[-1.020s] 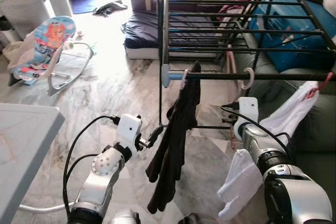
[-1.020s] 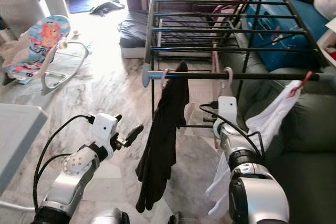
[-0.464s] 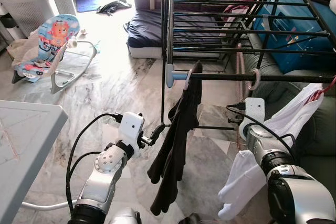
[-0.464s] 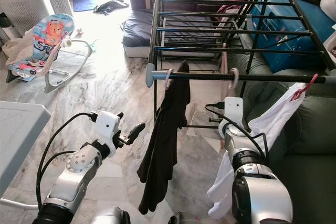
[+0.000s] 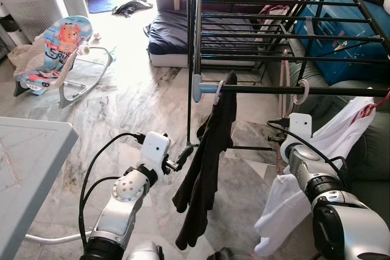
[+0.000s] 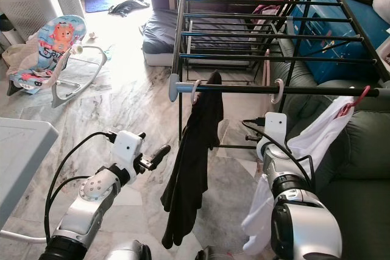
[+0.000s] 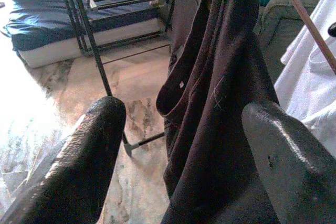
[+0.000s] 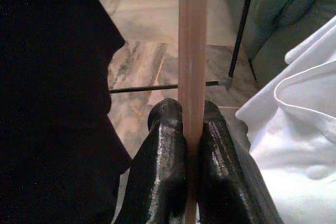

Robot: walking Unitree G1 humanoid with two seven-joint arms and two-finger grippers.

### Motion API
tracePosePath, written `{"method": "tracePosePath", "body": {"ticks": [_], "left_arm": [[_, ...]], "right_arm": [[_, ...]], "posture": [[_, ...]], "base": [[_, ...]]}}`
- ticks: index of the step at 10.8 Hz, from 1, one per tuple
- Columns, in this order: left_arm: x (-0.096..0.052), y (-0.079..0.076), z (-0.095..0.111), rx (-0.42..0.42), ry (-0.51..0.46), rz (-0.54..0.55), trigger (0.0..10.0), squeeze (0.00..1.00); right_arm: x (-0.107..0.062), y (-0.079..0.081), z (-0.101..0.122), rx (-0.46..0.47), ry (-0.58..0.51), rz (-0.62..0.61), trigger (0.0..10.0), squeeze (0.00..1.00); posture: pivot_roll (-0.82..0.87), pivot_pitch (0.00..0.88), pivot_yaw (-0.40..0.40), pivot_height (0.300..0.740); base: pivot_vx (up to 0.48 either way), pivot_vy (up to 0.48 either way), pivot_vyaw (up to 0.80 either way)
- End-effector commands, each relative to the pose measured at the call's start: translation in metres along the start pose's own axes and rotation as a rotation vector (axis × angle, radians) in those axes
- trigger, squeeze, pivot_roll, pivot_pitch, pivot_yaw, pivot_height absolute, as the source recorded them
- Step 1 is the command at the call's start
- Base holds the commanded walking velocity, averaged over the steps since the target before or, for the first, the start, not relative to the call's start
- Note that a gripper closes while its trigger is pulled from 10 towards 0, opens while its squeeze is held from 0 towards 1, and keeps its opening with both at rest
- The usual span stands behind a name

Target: Hang hanger

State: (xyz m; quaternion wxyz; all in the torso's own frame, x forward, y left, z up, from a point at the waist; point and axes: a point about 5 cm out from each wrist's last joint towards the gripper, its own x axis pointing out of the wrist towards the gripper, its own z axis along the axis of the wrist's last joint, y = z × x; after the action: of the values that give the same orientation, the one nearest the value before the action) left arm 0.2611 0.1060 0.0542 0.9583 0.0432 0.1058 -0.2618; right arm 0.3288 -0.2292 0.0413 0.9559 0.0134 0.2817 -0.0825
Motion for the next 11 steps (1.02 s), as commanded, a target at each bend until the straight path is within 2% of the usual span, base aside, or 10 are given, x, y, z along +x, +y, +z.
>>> {"method": "tracePosePath", "body": {"ticks": [1, 2, 4, 6, 8, 11], "left_arm": [[0.002, 0.001, 0.001, 0.012, 0.006, -0.003, 10.0, 0.0], [0.002, 0.001, 0.001, 0.013, 0.007, -0.003, 10.0, 0.0], [0.002, 0.0, -0.001, 0.014, 0.013, 0.0, 10.0, 0.0], [0.0, 0.003, -0.004, -0.003, 0.024, 0.024, 10.0, 0.0], [-0.003, 0.006, -0.004, 0.003, 0.026, 0.056, 10.0, 0.0], [-0.02, 0.019, -0.008, 0.013, 0.029, 0.106, 10.0, 0.0]], "right_arm": [[0.0, 0.002, -0.011, 0.027, 0.058, 0.014, 10.0, 0.4], [0.0, 0.005, -0.014, 0.035, 0.062, 0.027, 10.0, 1.0], [-0.001, 0.006, -0.015, 0.034, 0.059, 0.019, 10.0, 1.0], [-0.002, 0.004, -0.013, -0.013, -0.009, -0.024, 10.0, 1.0], [-0.005, 0.006, -0.014, -0.02, -0.07, -0.047, 10.0, 1.0], [-0.028, 0.001, -0.031, -0.044, -0.243, -0.136, 10.0, 1.0]], "posture": [[-0.06, 0.0, 0.001, 0.74], [-0.06, 0.0, 0.002, 0.74], [-0.06, 0.0, 0.002, 0.74], [-0.06, 0.0, 0.001, 0.74], [-0.07, 0.0, 0.002, 0.74], [-0.07, 0.0, -0.002, 0.74]], "base": [[0.0, 0.0, 0.0], [0.0, 0.0, 0.0], [0.0, 0.0, 0.0], [0.0, 0.0, 0.0], [0.0, 0.0, 0.0], [0.0, 0.0, 0.0]]}}
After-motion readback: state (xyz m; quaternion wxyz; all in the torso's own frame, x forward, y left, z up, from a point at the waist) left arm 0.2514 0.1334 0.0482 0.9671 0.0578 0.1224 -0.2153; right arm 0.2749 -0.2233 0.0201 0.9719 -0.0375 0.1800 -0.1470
